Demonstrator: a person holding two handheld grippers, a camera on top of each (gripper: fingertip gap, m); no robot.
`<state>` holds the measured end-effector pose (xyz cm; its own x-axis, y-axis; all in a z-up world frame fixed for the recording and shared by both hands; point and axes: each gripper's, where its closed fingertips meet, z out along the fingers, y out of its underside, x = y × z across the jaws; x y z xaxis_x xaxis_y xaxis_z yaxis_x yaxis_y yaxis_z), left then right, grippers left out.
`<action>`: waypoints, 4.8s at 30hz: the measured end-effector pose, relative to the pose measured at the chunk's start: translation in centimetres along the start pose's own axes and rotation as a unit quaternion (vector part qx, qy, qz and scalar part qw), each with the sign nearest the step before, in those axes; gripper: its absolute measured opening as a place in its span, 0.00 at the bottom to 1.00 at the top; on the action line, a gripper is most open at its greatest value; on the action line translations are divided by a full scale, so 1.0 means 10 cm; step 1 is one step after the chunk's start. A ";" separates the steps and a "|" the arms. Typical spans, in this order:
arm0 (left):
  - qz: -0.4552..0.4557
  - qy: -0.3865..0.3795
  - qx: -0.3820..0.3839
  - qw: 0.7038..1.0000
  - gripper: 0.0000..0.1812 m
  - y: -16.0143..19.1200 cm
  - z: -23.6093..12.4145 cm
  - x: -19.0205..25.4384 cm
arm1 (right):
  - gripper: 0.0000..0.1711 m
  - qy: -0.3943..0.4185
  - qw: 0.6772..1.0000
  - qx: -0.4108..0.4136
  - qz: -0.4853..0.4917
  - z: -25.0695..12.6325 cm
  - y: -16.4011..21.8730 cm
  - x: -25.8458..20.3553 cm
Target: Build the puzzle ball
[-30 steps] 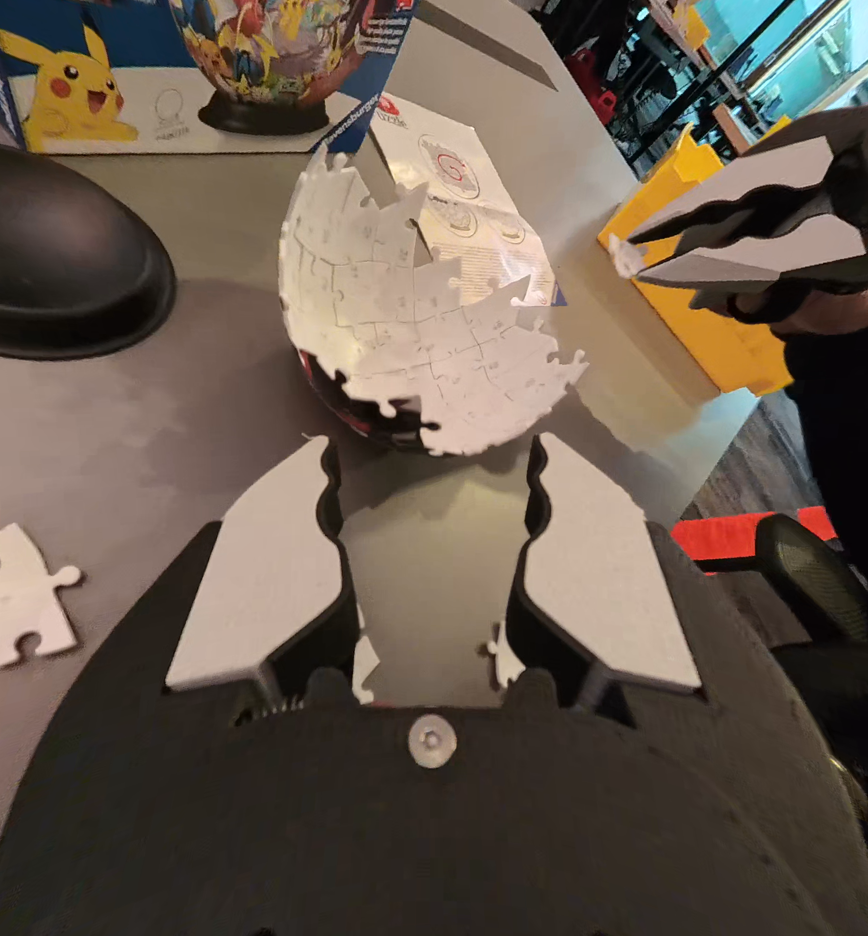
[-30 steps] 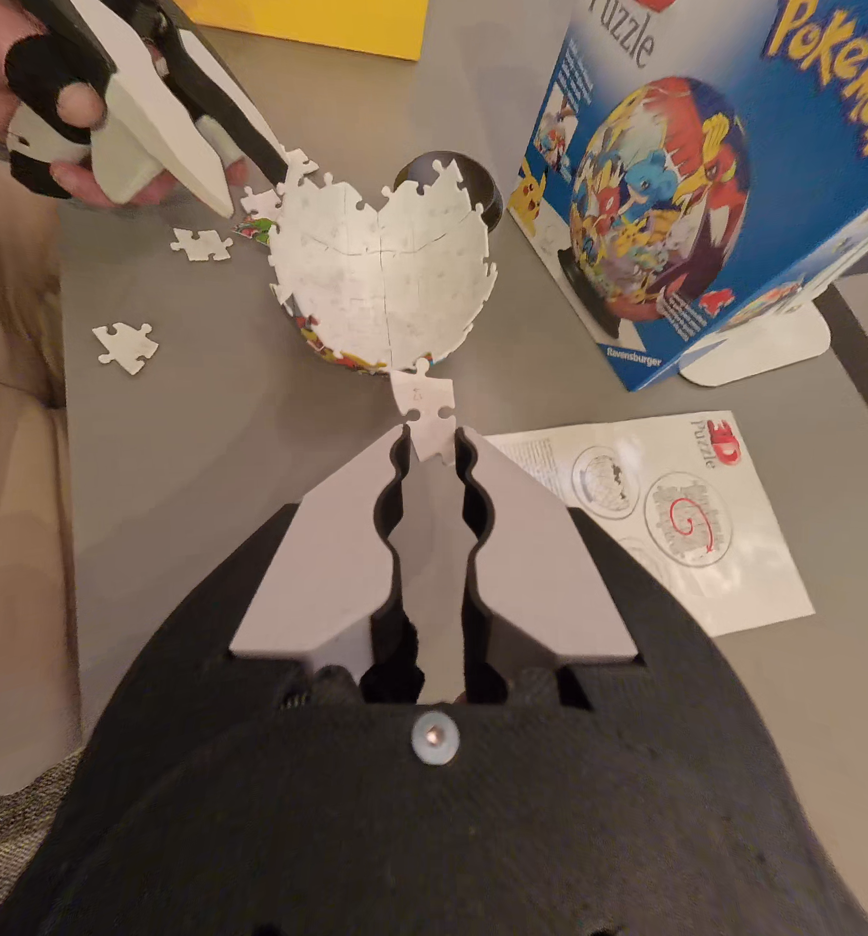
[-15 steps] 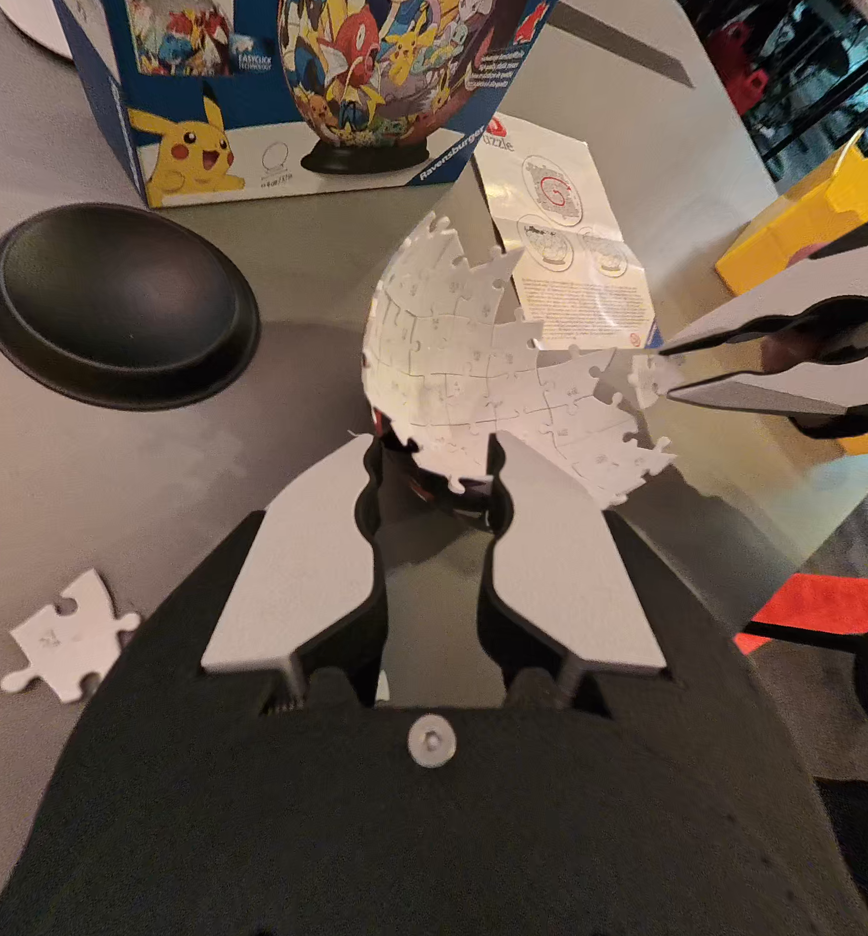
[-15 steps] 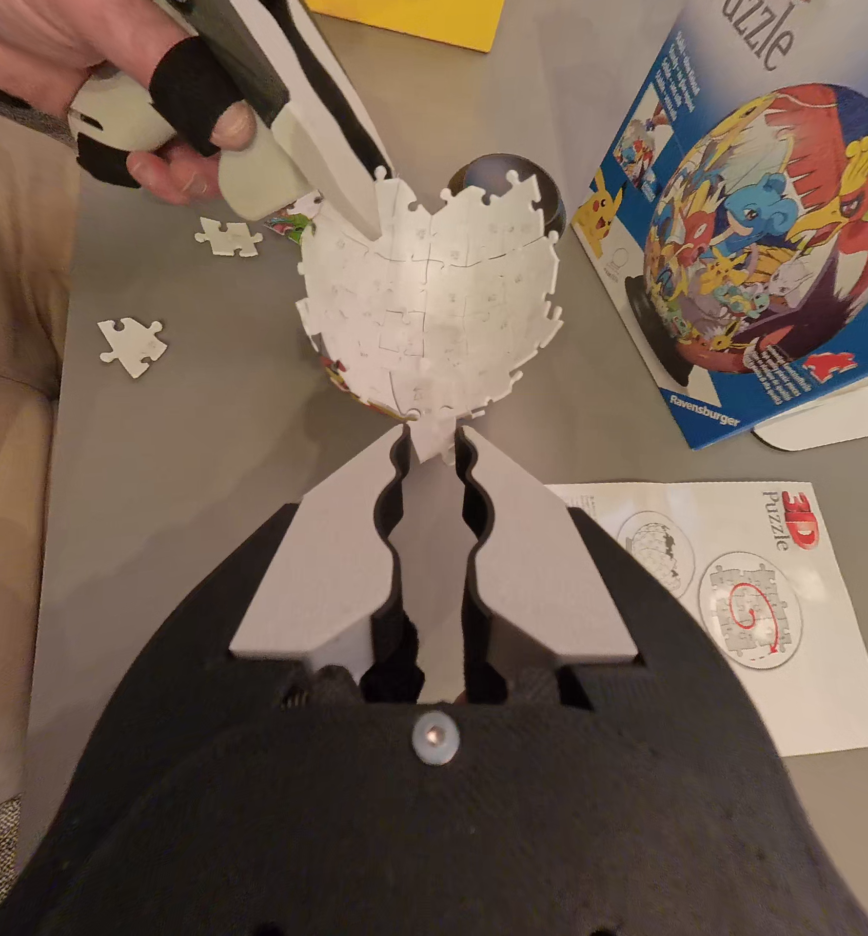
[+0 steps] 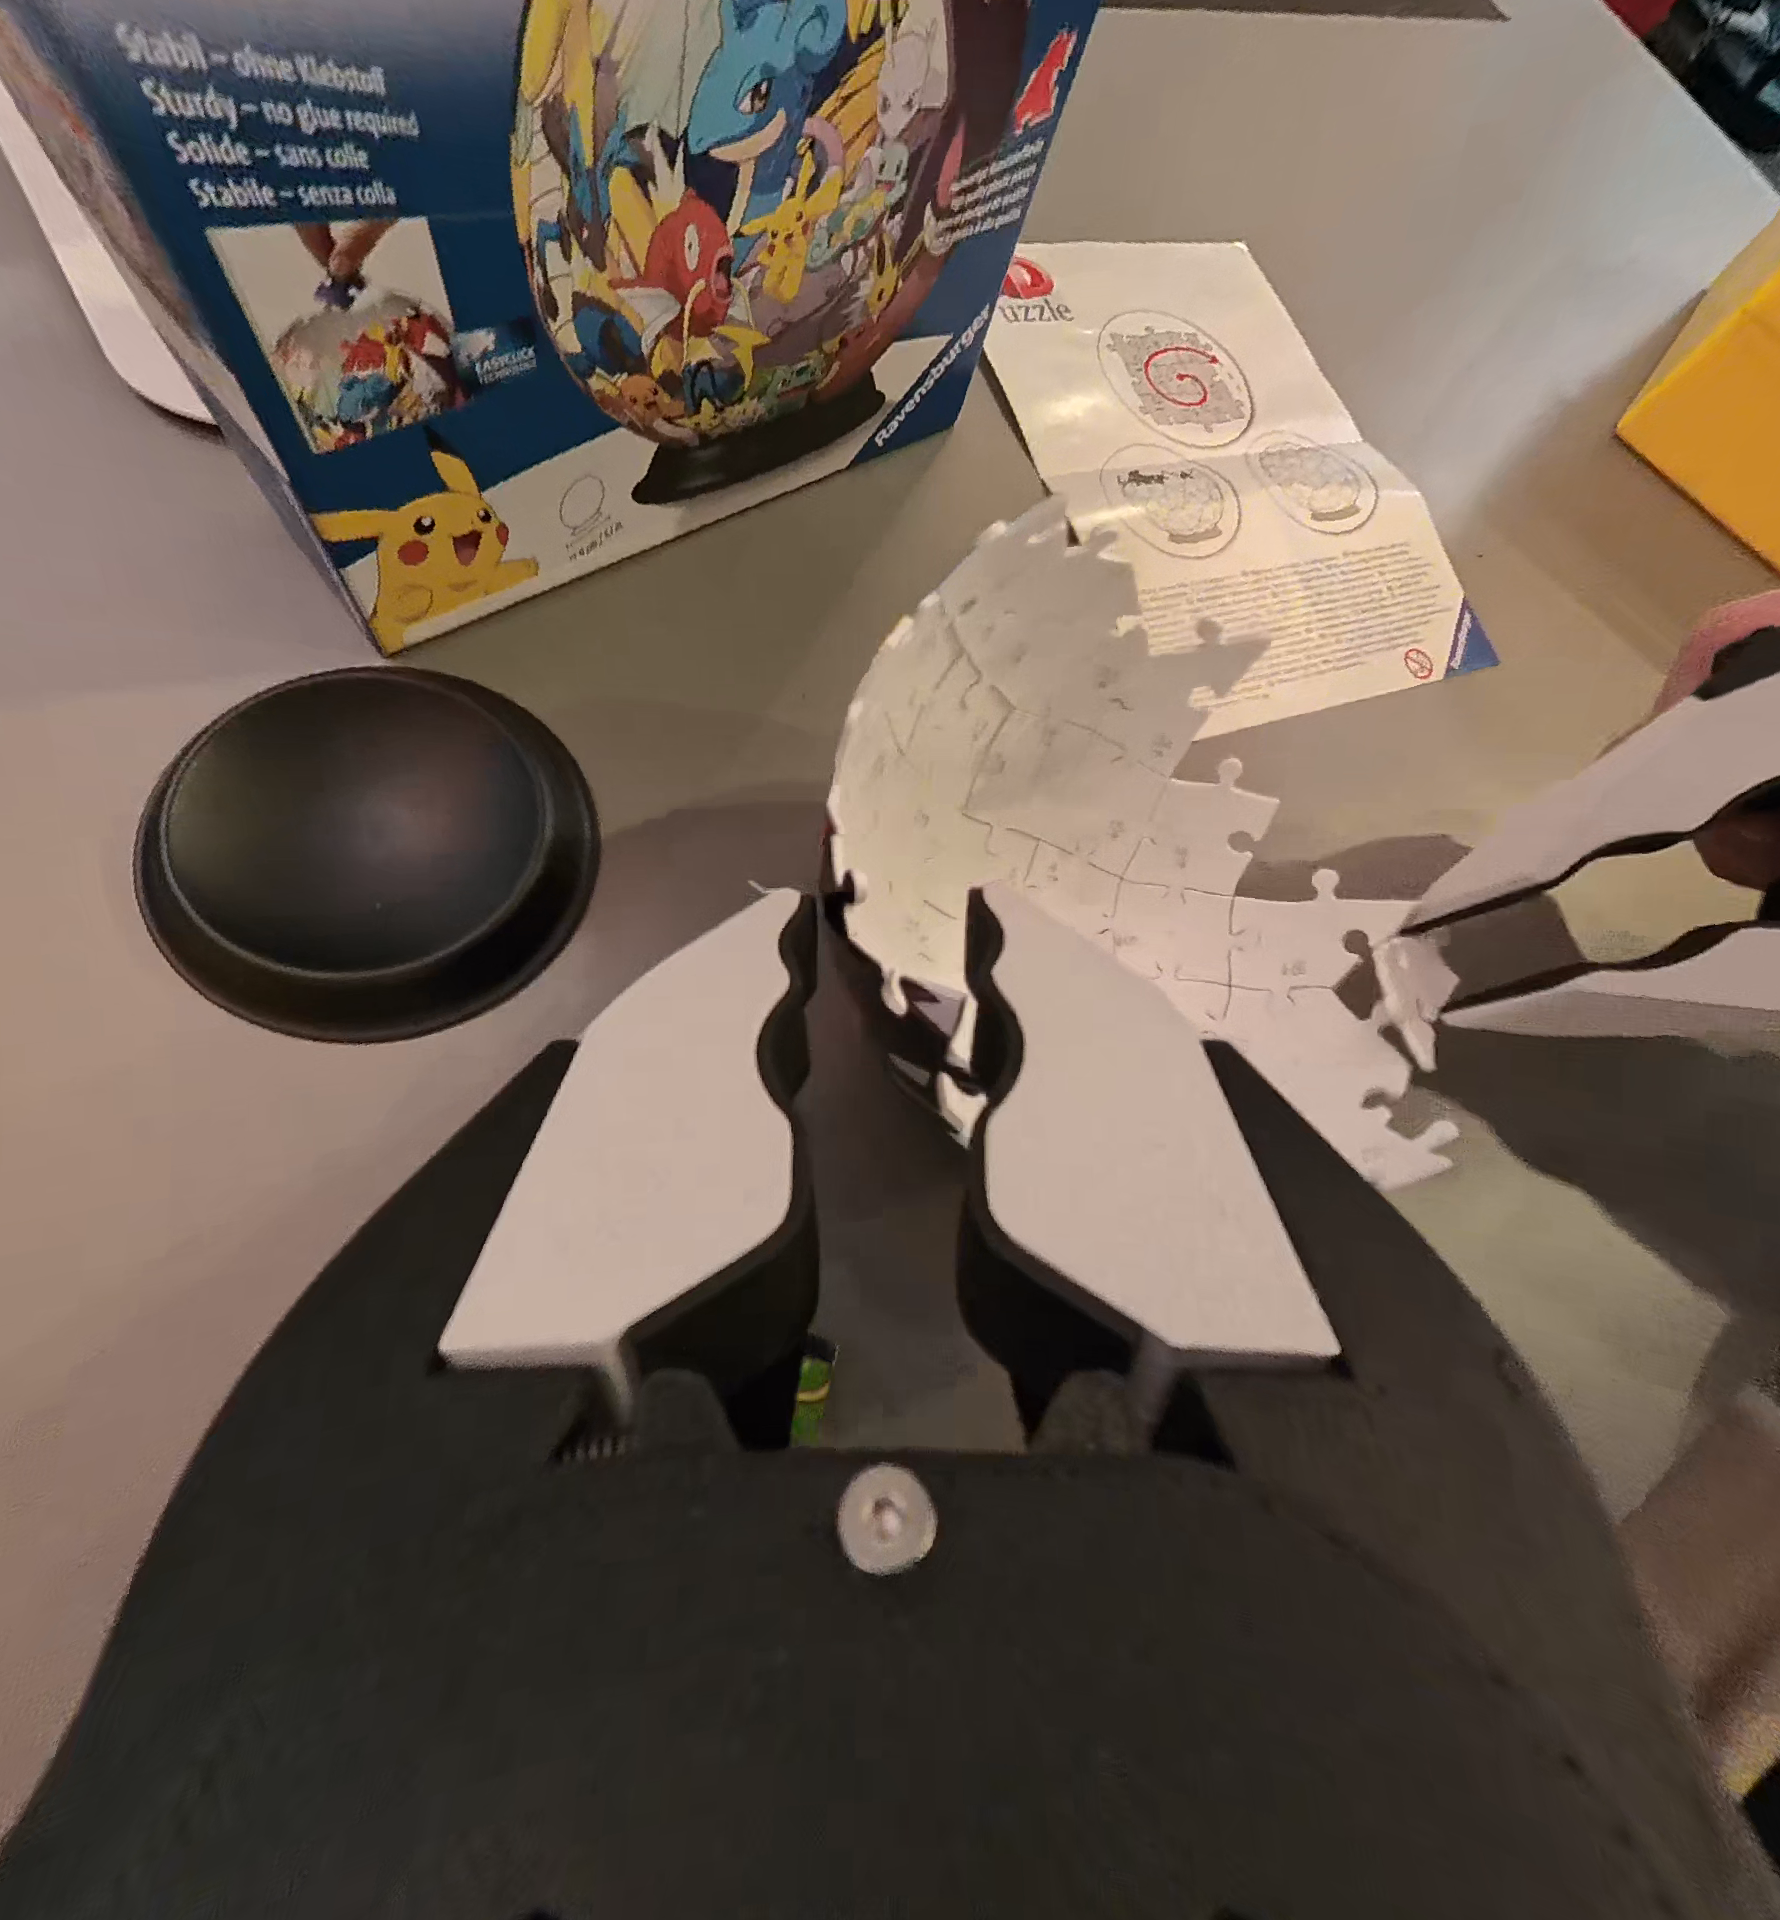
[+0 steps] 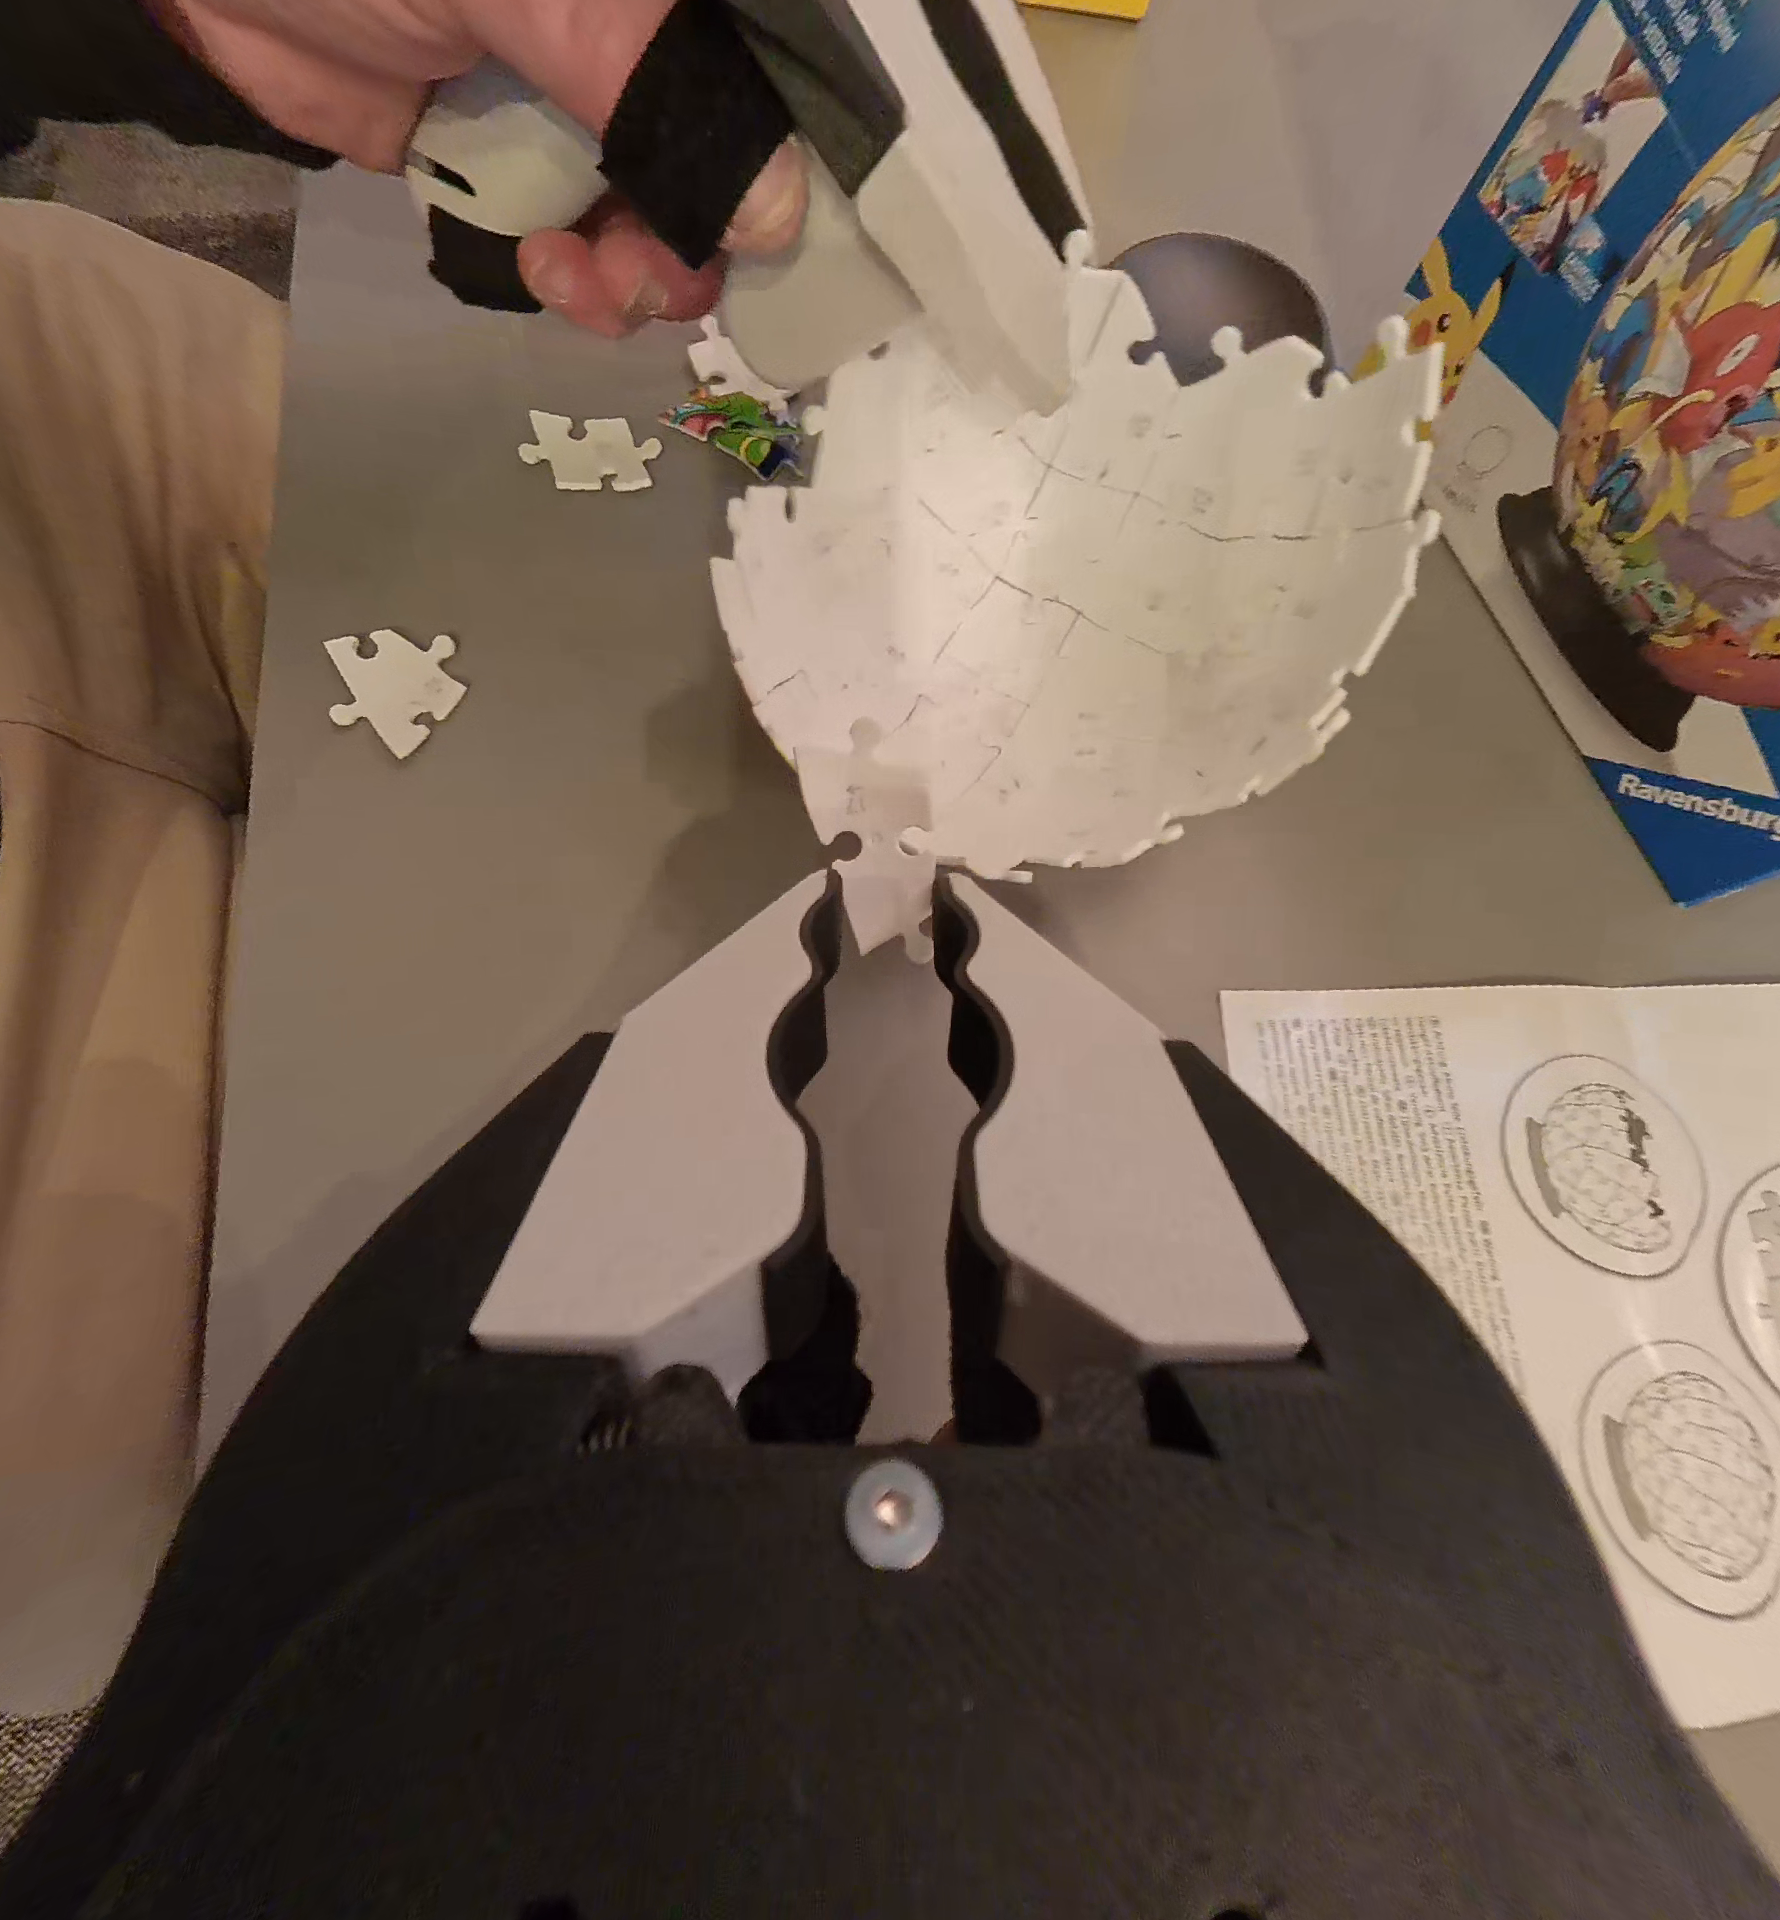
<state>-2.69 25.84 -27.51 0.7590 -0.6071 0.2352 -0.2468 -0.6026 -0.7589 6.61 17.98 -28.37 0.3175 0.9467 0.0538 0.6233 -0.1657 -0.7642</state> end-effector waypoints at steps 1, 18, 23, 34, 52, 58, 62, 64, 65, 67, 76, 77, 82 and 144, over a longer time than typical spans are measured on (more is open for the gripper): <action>0.000 0.001 0.001 1.000 0.13 -0.01 0.01 -0.01 | 0.09 -0.001 1.000 0.000 0.001 0.01 0.00 -0.02; 0.032 -0.041 0.025 0.998 0.05 -0.12 0.04 -0.04 | 0.09 0.074 0.993 -0.015 0.093 -0.28 0.11 0.13; 0.053 -0.059 0.034 0.996 0.05 -0.15 0.04 -0.01 | 0.09 0.094 0.983 -0.024 0.155 -0.23 0.22 0.16; 0.145 -0.125 0.043 0.981 0.03 -0.29 0.04 0.07 | 0.09 0.130 0.961 -0.046 0.238 -0.03 0.24 0.17; 0.236 -0.178 0.058 0.953 0.03 -0.46 0.09 0.22 | 0.09 0.189 0.916 -0.035 0.351 0.09 0.33 0.24; 0.258 -0.191 0.066 0.945 0.02 -0.48 0.07 0.26 | 0.09 0.210 0.900 -0.030 0.382 0.12 0.38 0.23; 0.259 -0.192 0.069 0.944 0.02 -0.48 0.07 0.27 | 0.09 0.221 0.888 -0.023 0.403 0.13 0.40 0.24; 0.268 -0.198 0.070 0.940 0.02 -0.48 0.07 0.27 | 0.09 0.222 0.885 -0.022 0.409 0.15 0.40 0.23; 0.270 -0.200 0.071 0.939 0.02 -0.49 0.07 0.27 | 0.09 0.227 0.882 -0.020 0.412 0.14 0.41 0.24; 0.268 -0.198 0.073 0.940 0.03 -0.49 0.07 0.27 | 0.09 0.221 0.879 -0.017 0.423 0.16 0.40 0.24; 0.288 -0.209 0.079 0.931 0.02 -0.49 0.05 0.29 | 0.09 0.228 0.873 -0.011 0.431 0.21 0.36 0.24; 0.289 -0.210 0.079 0.931 0.02 -0.49 0.05 0.28 | 0.09 0.227 0.873 -0.010 0.431 0.21 0.35 0.24; 0.292 -0.214 0.083 0.928 0.02 -0.50 0.04 0.28 | 0.14 0.225 0.877 -0.004 0.425 0.20 0.30 0.22; 0.310 -0.131 0.095 0.937 0.08 -0.35 -0.25 0.22 | 0.01 0.210 0.938 -0.012 0.277 0.17 0.04 0.56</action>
<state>-1.63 25.31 -22.79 0.6332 -0.6469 -0.4249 -0.5960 -0.0574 -0.8009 7.43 23.66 -29.50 0.8476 0.5222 -0.0947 0.2944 -0.6110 -0.7348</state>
